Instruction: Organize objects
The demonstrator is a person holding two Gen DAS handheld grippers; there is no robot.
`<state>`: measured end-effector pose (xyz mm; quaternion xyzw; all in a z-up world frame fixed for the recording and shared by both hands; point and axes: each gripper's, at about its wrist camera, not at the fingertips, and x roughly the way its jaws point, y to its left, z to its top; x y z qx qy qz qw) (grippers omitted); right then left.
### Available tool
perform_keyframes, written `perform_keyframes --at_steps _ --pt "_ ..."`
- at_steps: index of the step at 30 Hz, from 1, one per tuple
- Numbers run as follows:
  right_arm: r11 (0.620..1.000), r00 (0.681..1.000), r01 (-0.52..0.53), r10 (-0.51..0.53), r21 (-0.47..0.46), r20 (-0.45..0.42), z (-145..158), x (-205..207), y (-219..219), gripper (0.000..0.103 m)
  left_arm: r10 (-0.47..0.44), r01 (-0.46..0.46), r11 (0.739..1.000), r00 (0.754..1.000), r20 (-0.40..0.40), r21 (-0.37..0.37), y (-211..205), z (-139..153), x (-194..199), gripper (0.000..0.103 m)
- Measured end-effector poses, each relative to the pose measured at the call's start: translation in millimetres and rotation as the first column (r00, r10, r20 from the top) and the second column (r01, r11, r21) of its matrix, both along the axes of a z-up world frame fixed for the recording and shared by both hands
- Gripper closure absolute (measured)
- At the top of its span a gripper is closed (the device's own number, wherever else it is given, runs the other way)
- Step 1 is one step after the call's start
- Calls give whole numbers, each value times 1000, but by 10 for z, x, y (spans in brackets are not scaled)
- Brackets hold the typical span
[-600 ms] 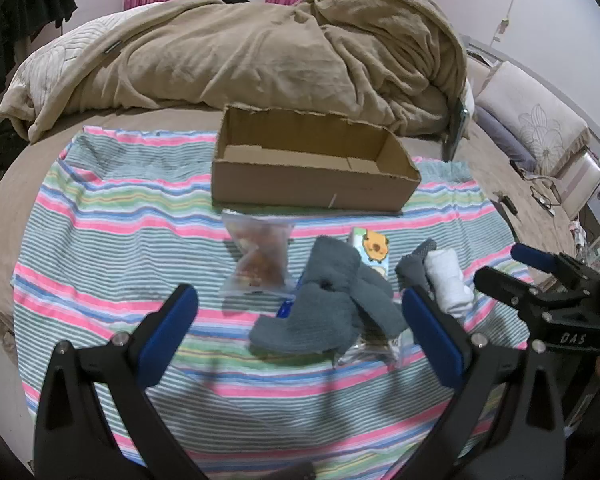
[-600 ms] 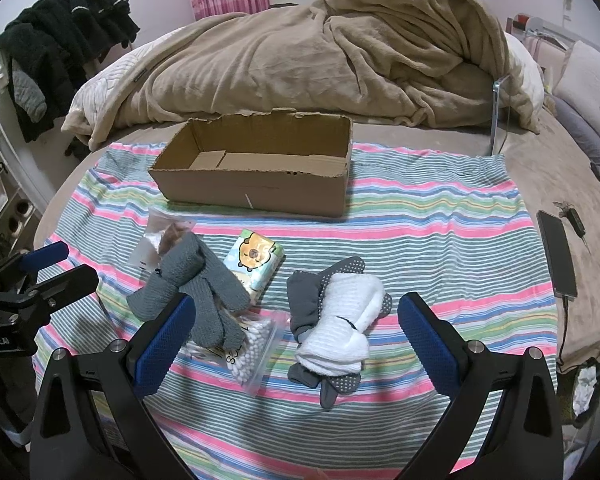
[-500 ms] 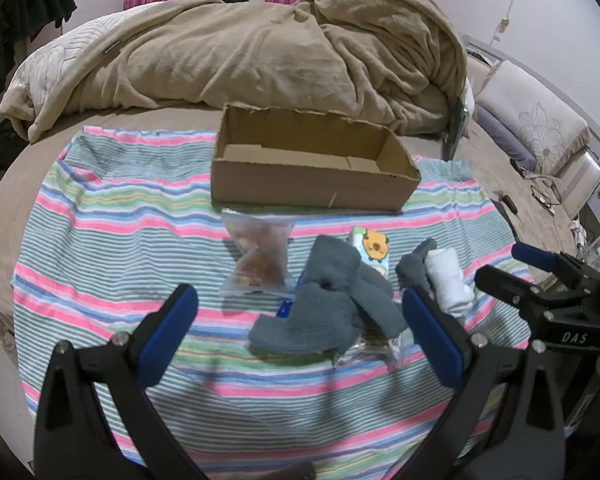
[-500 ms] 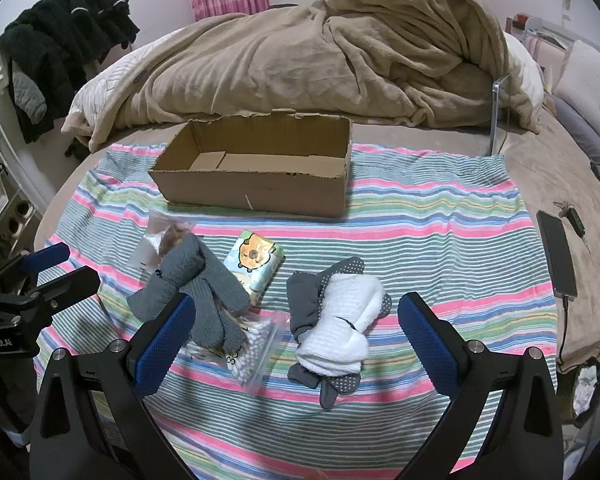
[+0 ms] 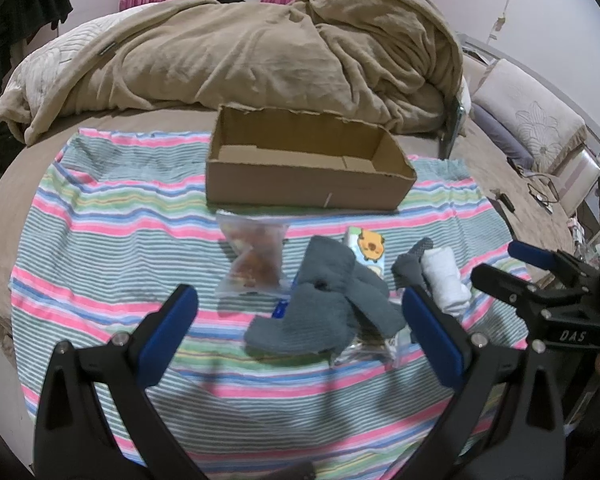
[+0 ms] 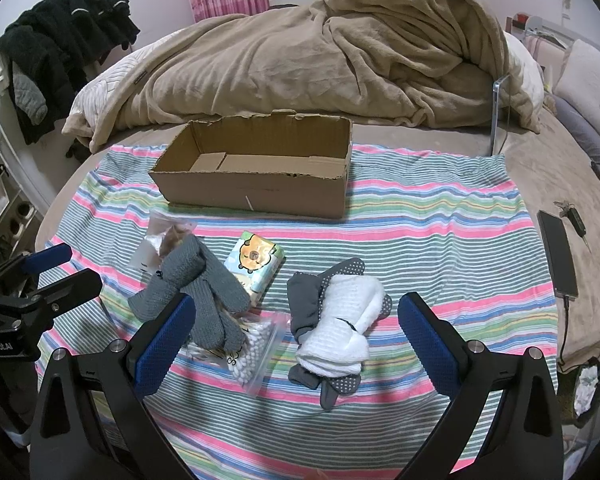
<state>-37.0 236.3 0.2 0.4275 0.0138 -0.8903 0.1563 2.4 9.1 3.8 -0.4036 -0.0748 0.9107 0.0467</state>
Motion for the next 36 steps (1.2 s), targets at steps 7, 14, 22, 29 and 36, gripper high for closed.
perform_keyframes --at_steps 7,14,22,29,36 --pt "1000 1000 2 -2 -1 2 -4 -7 3 0 0 0 1000 1000 7 13 1 -25 -14 0" --pt "1000 1000 7 -7 -3 8 -15 -43 11 0 -2 2 1000 1000 15 13 3 -47 -24 0" --pt "1000 1000 15 -15 -7 20 -64 -121 42 0 -7 6 1000 1000 26 11 2 -90 -112 0" --pt "999 998 40 -40 1 44 -161 -224 125 0 8 -9 1000 999 43 11 -66 -171 -207 0" --pt "998 995 62 -63 12 74 -299 -343 236 3 17 -18 1000 998 61 17 -164 -329 -351 2"
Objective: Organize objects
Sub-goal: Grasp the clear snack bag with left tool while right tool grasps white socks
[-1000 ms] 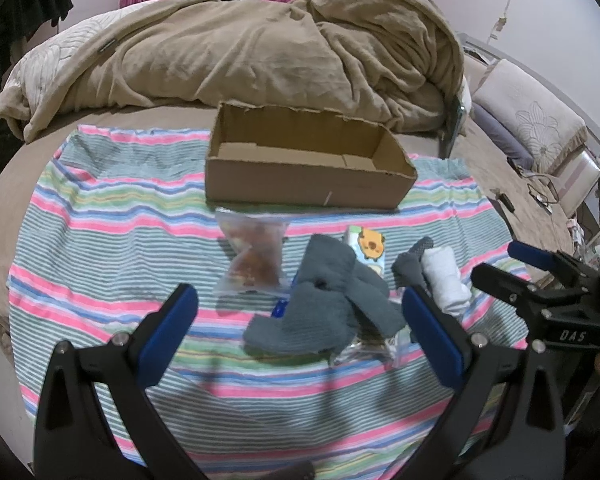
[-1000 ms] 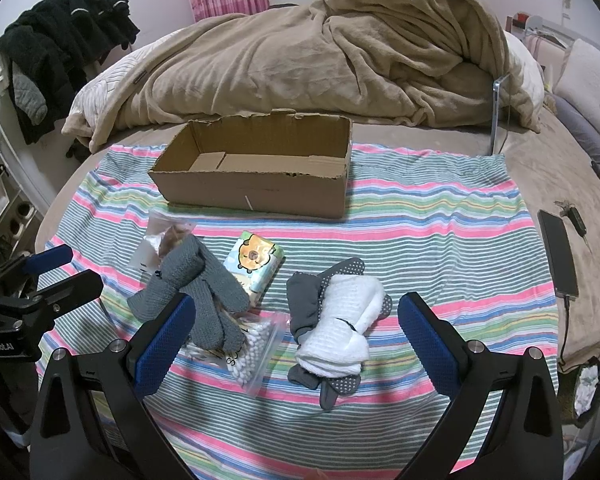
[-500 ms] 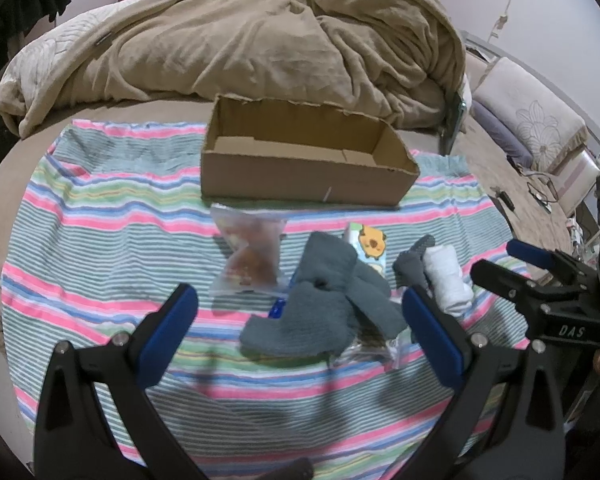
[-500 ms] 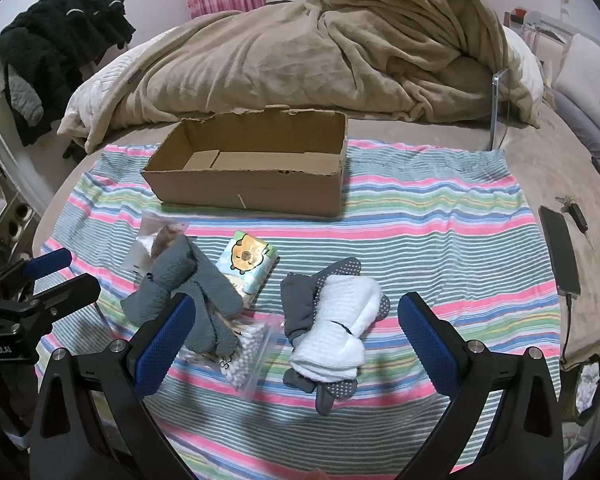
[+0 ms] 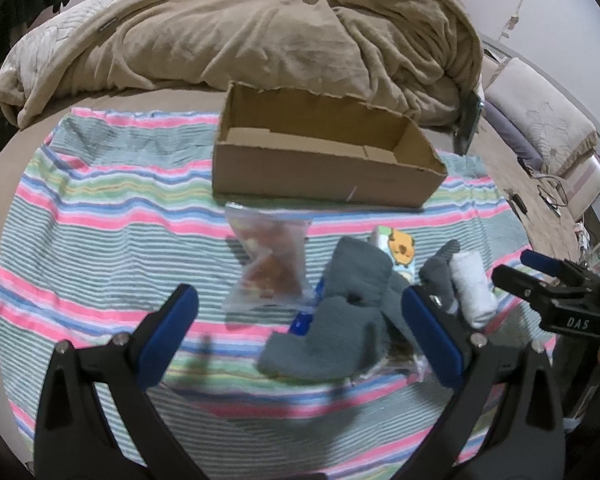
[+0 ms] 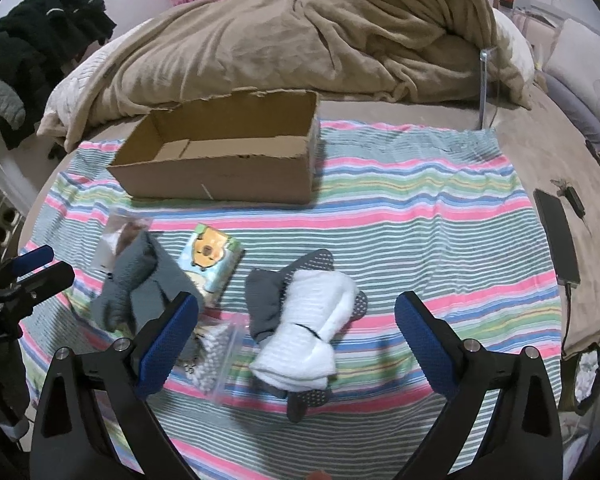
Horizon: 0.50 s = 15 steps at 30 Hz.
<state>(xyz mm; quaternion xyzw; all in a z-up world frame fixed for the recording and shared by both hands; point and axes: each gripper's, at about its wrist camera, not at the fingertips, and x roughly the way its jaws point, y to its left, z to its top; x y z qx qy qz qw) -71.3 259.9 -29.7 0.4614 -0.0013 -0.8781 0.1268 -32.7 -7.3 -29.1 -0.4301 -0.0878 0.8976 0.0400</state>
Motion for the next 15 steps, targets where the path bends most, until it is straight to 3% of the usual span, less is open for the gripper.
perform_keyframes --at_steps 3,10,15 --pt "1000 1000 4 -4 3 15 -71 -47 37 4 5 -4 1000 1000 27 -8 -30 -81 -61 8" --pt "1000 998 22 -23 16 57 -238 -151 153 8 18 -17 1000 998 60 -26 -97 -260 -206 10" --pt "1000 996 11 -12 11 92 -350 -207 162 13 26 -25 999 997 78 -21 -151 -392 -334 18"
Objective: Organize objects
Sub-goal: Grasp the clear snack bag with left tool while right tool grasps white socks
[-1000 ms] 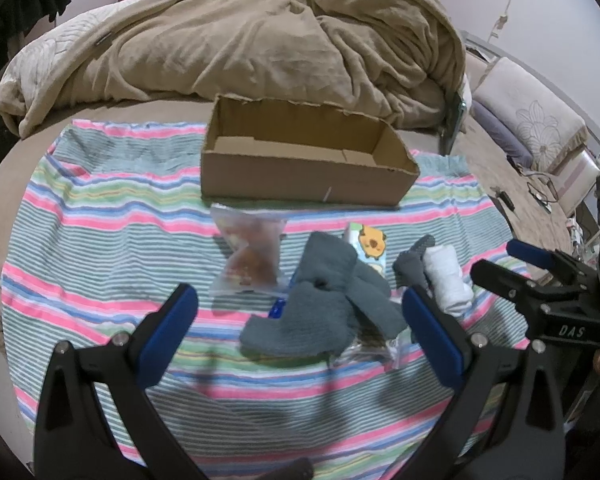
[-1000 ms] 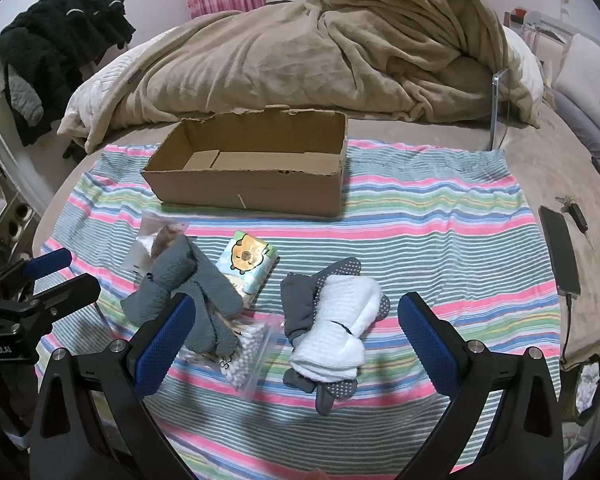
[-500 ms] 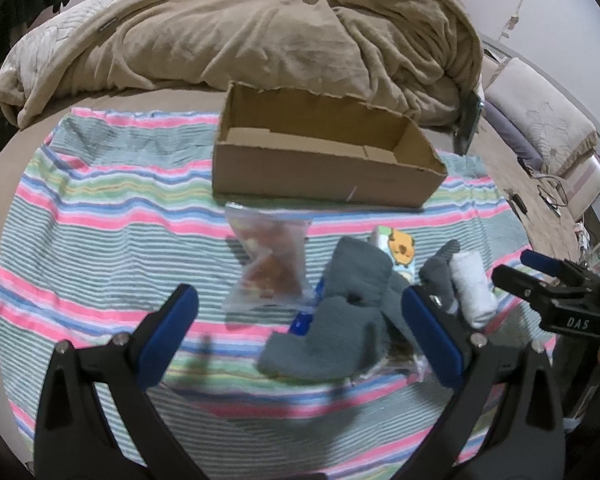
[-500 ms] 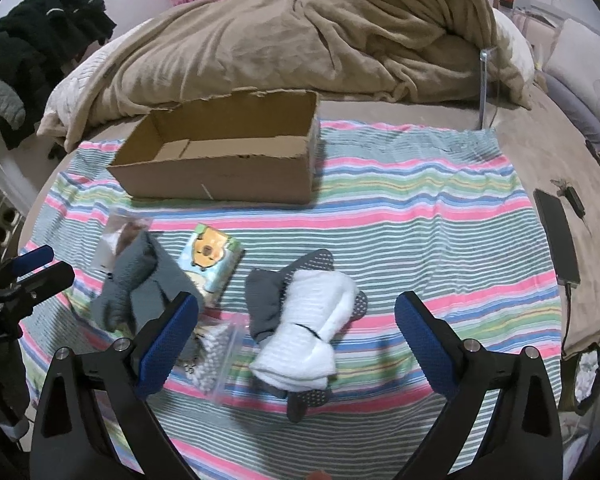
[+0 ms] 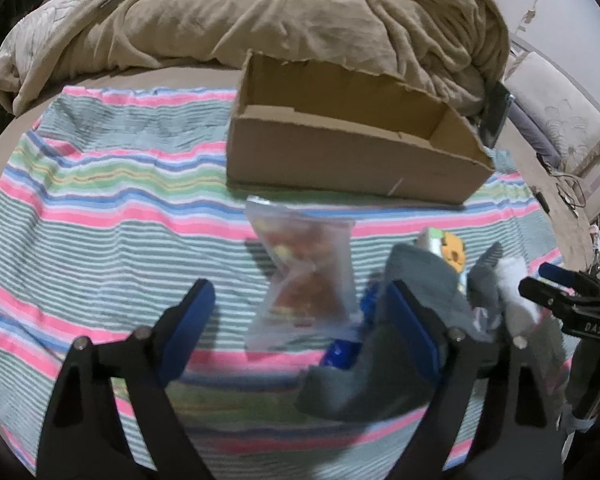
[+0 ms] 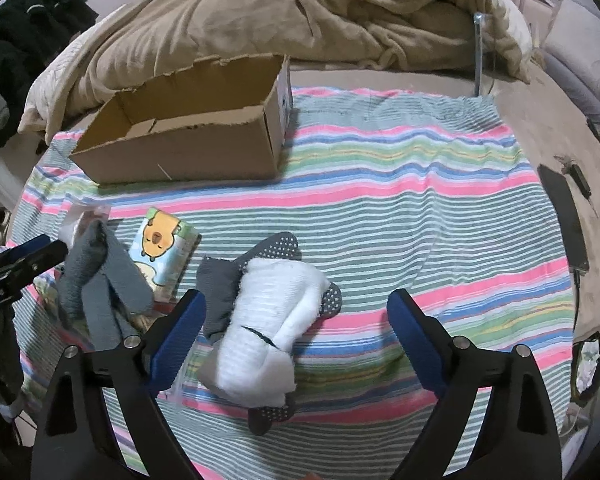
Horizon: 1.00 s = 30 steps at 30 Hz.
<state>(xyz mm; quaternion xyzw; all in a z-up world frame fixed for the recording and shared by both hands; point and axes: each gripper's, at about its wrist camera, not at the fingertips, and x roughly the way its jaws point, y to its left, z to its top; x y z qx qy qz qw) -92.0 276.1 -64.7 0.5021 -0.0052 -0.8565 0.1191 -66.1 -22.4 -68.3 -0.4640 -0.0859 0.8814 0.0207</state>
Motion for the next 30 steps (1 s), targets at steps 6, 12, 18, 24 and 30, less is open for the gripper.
perform_keyframes --at_steps 6,12,18,24,30 --pt "1000 999 -20 21 -8 39 -119 -37 -22 32 -8 8 1000 1000 26 9 -22 -130 -116 26" --pt "997 996 -70 72 -41 51 -134 -51 -65 52 -23 21 999 999 40 34 -30 -237 -189 35" --pt "995 995 -85 87 -50 44 -96 -40 -63 56 -52 51 998 998 30 44 -5 -211 -187 48" --pt "993 995 -96 98 -62 18 0 -7 -72 62 -66 65 996 998 10 57 16 -152 -148 55" --pt "990 993 -114 112 -86 -27 163 47 -68 64 -76 79 995 996 -41 65 40 27 -93 56"
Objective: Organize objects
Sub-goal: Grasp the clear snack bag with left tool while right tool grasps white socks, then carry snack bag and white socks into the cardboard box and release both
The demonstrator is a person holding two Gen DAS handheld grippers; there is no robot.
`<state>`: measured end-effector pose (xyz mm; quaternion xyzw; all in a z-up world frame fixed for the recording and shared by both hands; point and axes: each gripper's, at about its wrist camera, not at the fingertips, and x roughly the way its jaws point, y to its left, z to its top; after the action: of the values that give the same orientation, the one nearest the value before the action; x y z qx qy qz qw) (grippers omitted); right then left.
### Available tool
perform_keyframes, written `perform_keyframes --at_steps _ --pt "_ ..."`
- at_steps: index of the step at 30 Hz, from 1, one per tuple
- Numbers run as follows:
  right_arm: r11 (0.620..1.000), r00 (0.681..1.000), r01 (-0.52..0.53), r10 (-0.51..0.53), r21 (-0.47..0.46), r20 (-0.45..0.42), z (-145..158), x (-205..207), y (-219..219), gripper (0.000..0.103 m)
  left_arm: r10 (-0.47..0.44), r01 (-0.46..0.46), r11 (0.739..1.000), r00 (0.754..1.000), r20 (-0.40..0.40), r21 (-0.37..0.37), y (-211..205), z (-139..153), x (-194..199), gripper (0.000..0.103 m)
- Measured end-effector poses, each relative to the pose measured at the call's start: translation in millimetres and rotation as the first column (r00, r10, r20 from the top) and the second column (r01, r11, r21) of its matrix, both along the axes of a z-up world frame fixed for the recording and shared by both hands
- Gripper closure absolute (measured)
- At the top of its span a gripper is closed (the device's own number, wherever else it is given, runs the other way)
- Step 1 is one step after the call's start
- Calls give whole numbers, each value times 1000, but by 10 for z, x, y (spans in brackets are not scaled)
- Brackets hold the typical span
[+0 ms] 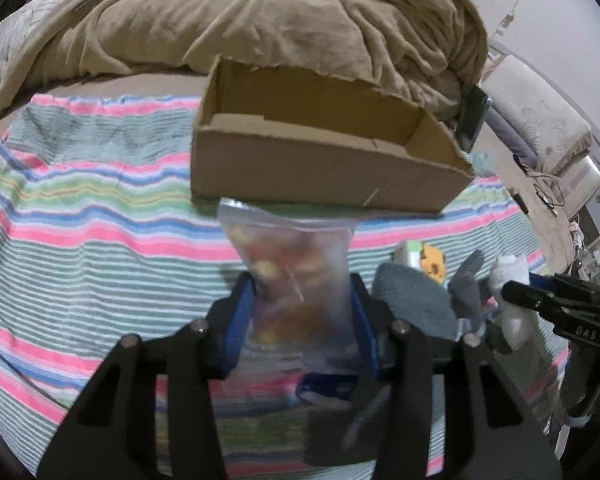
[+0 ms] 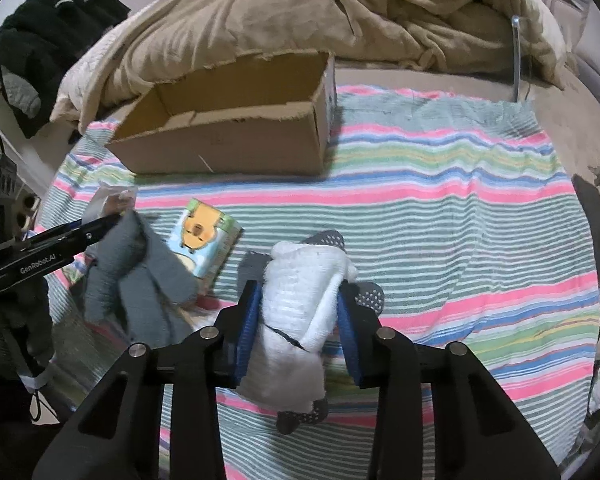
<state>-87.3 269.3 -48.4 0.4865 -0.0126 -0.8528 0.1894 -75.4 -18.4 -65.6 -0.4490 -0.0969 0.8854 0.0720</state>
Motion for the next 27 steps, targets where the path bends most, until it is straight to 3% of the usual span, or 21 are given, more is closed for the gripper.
perform_keyframes --at_steps 4,13,27 --pt "1000 1000 -6 5 -9 -23 103 28 -18 64 4 -4 1000 1000 3 23 -16 13 21 56" --pt "999 996 -24 21 -34 -85 351 -15 -27 64 4 -1 999 998 -60 38 13 339 71 56" --pt "996 975 -69 54 -60 -218 779 -372 -60 64 -32 43 996 989 -147 74 243 775 -143 56"
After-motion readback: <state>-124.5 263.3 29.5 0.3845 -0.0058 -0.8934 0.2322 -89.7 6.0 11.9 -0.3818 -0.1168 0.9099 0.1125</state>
